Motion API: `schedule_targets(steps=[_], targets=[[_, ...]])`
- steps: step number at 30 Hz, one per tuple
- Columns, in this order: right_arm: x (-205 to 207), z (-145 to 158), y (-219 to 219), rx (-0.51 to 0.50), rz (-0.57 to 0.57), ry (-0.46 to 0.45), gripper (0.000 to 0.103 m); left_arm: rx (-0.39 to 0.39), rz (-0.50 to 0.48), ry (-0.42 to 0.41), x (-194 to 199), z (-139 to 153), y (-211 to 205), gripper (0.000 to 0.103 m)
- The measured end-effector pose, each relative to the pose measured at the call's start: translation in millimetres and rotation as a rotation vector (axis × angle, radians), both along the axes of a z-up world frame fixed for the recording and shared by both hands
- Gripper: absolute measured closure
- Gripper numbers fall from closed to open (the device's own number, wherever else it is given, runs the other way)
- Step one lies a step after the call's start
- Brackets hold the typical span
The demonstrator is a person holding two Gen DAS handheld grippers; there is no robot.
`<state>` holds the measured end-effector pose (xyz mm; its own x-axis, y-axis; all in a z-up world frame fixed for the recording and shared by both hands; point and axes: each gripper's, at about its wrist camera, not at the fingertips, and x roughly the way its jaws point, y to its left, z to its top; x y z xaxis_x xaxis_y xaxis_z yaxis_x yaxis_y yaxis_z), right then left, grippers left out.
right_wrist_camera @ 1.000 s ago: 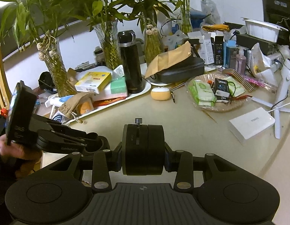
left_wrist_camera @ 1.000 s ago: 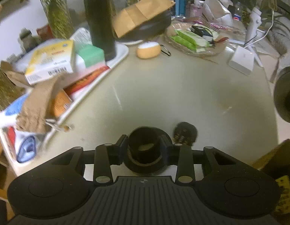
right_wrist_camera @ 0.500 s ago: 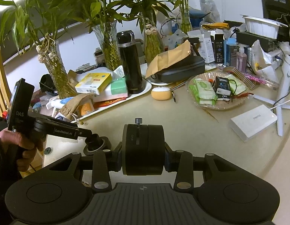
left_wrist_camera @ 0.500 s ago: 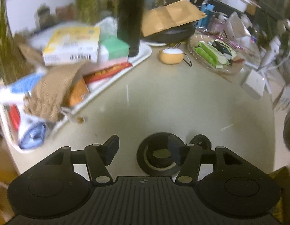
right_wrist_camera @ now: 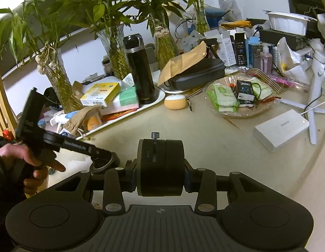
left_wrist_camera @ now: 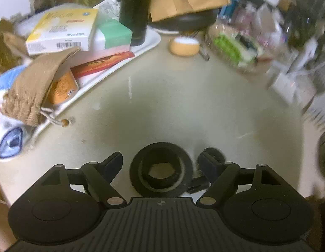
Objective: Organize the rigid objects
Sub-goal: 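Carry the tape roll and lens cylinder over the box and open the left tool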
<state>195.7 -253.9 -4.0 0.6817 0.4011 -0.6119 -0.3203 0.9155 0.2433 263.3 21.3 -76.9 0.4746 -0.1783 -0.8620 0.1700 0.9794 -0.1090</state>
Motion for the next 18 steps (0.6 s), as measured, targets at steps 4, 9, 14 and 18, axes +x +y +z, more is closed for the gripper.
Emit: schedule_targets(steps=[4,9,14,18], targets=[[1,0,-5,0.019,-0.005,0.004,0.060,0.070,-0.052,0.048,3,-12,-13,0.023],[1,1,-6,0.030,-0.002,-0.004,0.060,0.042,-0.005,0.063,4,-13,-4,0.030],[1,3,-5,0.039,0.001,-0.008,0.060,0.093,0.009,-0.055,-4,5,1,0.030],[1,4,-2,0.047,0.013,-0.016,0.060,0.105,-0.015,-0.064,-8,6,-2,0.030]])
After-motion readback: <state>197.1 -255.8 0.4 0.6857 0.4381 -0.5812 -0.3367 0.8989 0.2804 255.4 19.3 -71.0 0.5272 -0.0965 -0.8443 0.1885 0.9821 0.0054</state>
